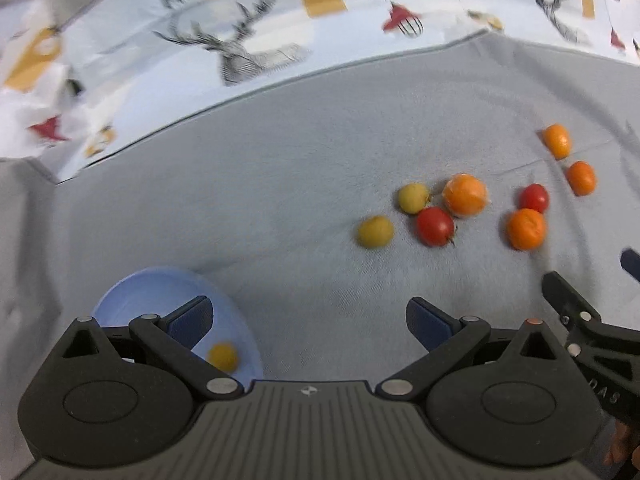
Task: Organize fruits
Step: 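Move both tools back toward the fruit cluster, then grasp an orange mandarin with the right gripper while the left grasps a yellow fruit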
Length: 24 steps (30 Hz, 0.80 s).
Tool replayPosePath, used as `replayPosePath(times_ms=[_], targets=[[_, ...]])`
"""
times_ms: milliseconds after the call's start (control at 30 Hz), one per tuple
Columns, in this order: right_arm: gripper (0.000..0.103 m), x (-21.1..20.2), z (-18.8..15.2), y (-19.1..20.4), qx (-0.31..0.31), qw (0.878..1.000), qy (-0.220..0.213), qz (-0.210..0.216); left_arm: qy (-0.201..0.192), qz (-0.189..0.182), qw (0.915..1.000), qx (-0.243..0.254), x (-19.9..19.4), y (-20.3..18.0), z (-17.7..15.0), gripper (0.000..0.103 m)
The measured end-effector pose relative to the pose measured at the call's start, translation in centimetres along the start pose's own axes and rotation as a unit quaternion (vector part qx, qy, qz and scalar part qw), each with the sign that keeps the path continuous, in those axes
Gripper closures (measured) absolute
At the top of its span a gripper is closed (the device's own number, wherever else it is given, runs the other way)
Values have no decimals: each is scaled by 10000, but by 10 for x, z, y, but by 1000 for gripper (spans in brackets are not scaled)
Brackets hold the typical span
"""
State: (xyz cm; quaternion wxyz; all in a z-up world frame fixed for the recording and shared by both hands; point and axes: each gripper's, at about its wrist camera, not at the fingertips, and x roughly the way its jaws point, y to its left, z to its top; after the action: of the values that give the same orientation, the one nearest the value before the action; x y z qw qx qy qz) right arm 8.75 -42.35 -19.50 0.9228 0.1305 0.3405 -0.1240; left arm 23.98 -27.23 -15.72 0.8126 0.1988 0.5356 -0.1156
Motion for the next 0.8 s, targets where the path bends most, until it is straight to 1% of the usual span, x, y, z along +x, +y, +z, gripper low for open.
replayPosePath(times_ms=[33, 100, 167, 200, 267, 300, 333, 367, 433, 467, 500, 533, 567, 600, 633, 667, 700, 800], targets=[[1, 10, 3, 0, -42, 10000, -38, 60, 27, -58, 10000, 64, 11, -2, 6, 0], [1, 31, 6, 0, -121, 9996, -99, 213, 70, -36, 9998, 188, 35, -6, 17, 0], [1, 52, 8, 2, -185, 9993, -39, 314, 175, -90, 9993, 328, 59, -8, 26, 0], [2, 64, 7, 4, -222, 9991, 47, 361, 257, -146, 9988, 379, 71, -9, 30, 0], [2, 86, -1, 4, -250, 9988, 293, 306, 423, -299, 9974, 494, 93, -10, 36, 0], [0, 94, -9, 5, -395, 9986, 241, 270, 461, -385, 9968, 521, 100, -10, 38, 0], [1, 93, -15, 12, -773, 9969, -22, 159, 412, -565, 9964, 480, 102, -7, 41, 0], [1, 93, -17, 16, -985, 9950, -119, 122, 383, -684, 9959, 445, 104, -5, 44, 0], [0, 95, -13, 12, -759, 9969, -66, 209, 402, -722, 9955, 453, 107, -5, 48, 0], [0, 95, -12, 11, -719, 9971, -77, 218, 351, -720, 9957, 460, 107, -5, 48, 0], [1, 95, -13, 13, -763, 9969, -90, 189, 249, -680, 9963, 468, 105, -7, 48, 6], [5, 93, -14, 14, -779, 9968, -109, 159, 140, -747, 9958, 502, 101, -8, 47, 14], [11, 91, -14, 15, -744, 9970, -149, 125, 86, -966, 9939, 532, 96, -9, 46, 43], [28, 87, -14, 16, -715, 9972, -221, 47, 20, -1099, 9926, 521, 88, -10, 47, 77], [46, 84, -14, 15, -708, 9971, -263, -50, -43, -1078, 9926, 548, 83, -11, 46, 92], [54, 81, -14, 14, -685, 9971, -294, -154, -68, -1069, 9924, 610, 80, -13, 45, 101], [65, 80, -15, 11, -646, 9972, -314, -189, -110, -1100, 9921, 590, 76, -13, 44, 101], [65, 79, -15, 4, -454, 9982, -358, -149, -180, -1127, 9920, 535, 58, -14, 39, 101]])
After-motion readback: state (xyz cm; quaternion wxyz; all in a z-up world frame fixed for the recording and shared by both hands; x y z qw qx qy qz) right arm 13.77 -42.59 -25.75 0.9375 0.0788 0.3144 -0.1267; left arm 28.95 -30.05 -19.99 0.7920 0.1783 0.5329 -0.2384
